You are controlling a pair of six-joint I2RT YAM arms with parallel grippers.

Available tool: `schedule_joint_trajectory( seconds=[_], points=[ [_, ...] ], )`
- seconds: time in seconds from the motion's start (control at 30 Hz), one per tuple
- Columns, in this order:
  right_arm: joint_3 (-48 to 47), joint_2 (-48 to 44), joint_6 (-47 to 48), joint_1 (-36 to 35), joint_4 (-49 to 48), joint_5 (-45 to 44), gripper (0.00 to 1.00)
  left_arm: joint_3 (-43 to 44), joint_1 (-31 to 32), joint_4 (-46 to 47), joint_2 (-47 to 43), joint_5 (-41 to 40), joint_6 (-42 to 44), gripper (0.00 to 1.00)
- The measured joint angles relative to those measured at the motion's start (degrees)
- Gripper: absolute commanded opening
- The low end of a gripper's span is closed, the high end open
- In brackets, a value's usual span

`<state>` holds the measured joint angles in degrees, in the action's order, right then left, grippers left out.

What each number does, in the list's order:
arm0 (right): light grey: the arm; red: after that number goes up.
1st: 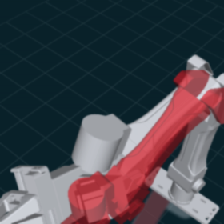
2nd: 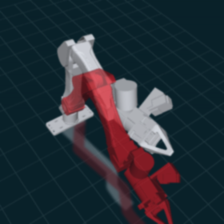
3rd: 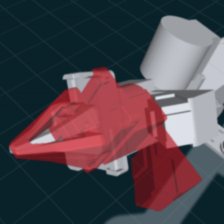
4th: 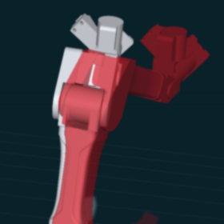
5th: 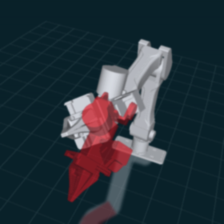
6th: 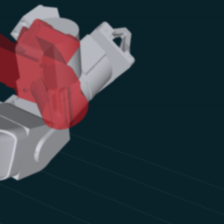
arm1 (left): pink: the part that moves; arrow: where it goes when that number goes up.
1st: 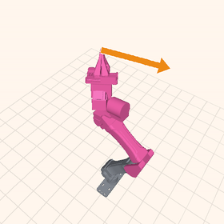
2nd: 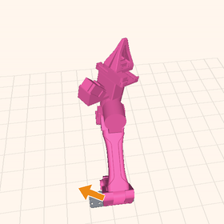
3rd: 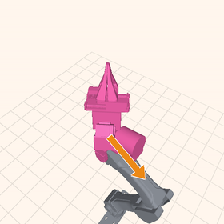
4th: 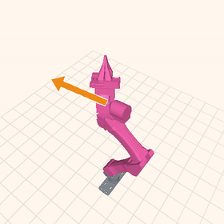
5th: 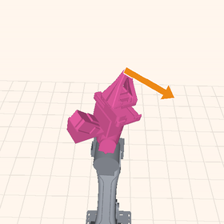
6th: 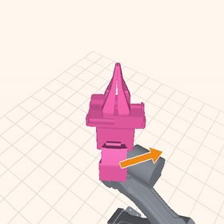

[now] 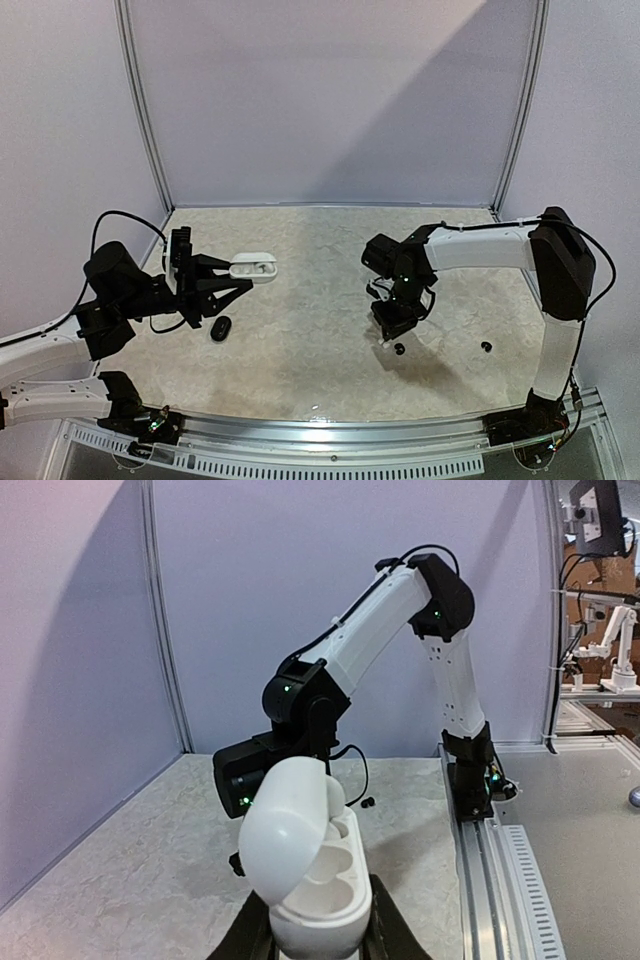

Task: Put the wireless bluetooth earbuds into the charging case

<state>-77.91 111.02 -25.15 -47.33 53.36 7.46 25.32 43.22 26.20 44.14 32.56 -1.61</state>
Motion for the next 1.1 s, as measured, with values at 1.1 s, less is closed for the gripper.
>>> schedule_joint_trajectory(
  seconds=[1.1],
  points=[
    [3.2,0.0,-0.2,0.1,-5.0,3.3,0.05,0.0,0.0,0.0,0.0,0.1,0.1,0.00]
  ],
)
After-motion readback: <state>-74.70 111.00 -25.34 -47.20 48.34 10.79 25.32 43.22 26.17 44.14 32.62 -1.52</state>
